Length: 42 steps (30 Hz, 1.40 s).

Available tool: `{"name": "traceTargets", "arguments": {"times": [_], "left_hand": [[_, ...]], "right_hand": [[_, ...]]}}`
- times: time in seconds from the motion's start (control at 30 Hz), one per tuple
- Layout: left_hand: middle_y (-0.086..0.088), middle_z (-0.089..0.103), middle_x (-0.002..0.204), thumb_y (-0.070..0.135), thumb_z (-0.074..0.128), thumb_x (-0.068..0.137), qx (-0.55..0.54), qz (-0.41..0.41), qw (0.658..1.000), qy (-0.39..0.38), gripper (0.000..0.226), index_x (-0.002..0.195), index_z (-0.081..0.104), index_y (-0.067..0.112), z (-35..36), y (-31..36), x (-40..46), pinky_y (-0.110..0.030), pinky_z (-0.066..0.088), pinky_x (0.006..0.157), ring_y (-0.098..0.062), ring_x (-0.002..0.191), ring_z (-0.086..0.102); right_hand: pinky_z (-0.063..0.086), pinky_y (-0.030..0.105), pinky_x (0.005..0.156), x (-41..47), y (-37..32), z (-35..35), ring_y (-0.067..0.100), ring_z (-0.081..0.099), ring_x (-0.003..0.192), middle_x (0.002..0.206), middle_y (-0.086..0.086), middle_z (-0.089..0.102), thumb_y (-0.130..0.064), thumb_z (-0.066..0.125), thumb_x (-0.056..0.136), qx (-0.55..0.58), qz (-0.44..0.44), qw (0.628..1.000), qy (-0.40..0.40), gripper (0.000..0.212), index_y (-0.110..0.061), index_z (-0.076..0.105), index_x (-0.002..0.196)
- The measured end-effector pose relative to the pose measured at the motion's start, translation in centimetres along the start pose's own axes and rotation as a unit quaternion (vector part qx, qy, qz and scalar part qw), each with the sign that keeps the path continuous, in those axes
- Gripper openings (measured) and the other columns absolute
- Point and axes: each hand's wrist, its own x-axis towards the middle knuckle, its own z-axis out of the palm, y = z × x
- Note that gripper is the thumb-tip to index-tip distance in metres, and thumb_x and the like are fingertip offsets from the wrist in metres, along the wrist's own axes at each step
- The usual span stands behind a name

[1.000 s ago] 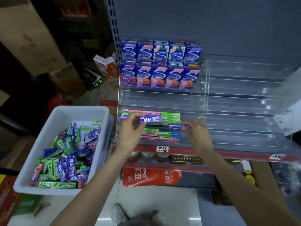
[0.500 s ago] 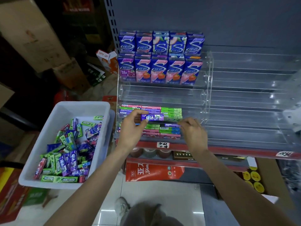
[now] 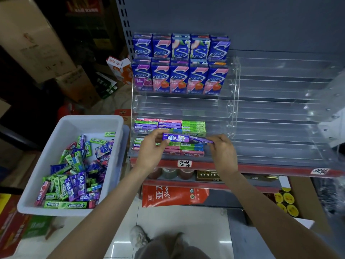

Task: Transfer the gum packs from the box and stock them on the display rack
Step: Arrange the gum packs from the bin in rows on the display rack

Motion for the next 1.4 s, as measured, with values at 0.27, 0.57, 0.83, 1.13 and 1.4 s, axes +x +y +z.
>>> {"name": "traceTargets", "arguments": {"times": [0.27,0.57,0.83,1.13,1.4], "left_hand": [[0.001,0.063,0.104,0.026,0.042,0.100,0.081,-0.028,0.986,-0.144,0.009,0.107,0.039,0.026,1.6,-0.6,0.6,-0.035,0.048,0.089,-0.014,0.100,0.062],[0.000,0.044,0.075,0.034,0.027,0.102,0.219,0.020,0.960,-0.175,0.011,0.104,0.026,0.024,1.4,-1.2,0.8,-0.025,0.029,0.049,-0.013,0.057,0.037],[-0.007,0.049,0.089,0.038,0.025,0.102,0.286,0.037,0.938,-0.190,0.016,0.103,0.028,0.022,1.3,-1.7,1.6,-0.027,0.033,0.052,-0.016,0.065,0.043],[-0.002,0.045,0.083,0.034,0.028,0.102,0.265,0.035,0.941,-0.205,0.014,0.102,0.029,0.020,1.1,-1.6,1.6,-0.031,0.034,0.058,-0.016,0.069,0.042],[0.000,0.046,0.086,0.031,0.035,0.101,0.205,0.019,0.960,-0.191,0.007,0.100,0.033,0.024,1.3,-1.9,1.8,-0.033,0.037,0.065,-0.016,0.074,0.045]], "right_hand": [[0.054,0.037,0.072,0.4,1.0,-1.1,0.027,0.062,0.083,0.106,0.014,0.062,-0.005,0.054,0.092,-0.001,0.015,1.000,-0.019,0.023,-0.009,0.066,0.112],[0.055,0.040,0.066,0.4,0.6,-1.0,0.028,0.061,0.083,0.101,0.013,0.060,-0.005,0.056,0.091,-0.015,-0.006,1.000,-0.016,0.020,-0.007,0.066,0.108],[0.057,0.040,0.065,0.6,0.7,-0.8,0.028,0.062,0.081,0.096,0.014,0.063,0.000,0.061,0.086,-0.013,-0.049,0.999,-0.009,0.021,-0.005,0.070,0.104],[0.056,0.035,0.047,0.5,1.5,-0.2,0.027,0.062,0.065,0.079,0.013,0.064,0.013,0.076,0.066,-0.053,-0.085,0.995,0.002,0.026,-0.002,0.073,0.088],[0.059,0.038,0.071,0.2,-0.1,1.2,0.026,0.065,0.081,0.110,0.015,0.061,0.010,0.062,0.082,-0.037,-0.047,0.997,-0.055,0.042,-0.006,0.062,0.121]]}}
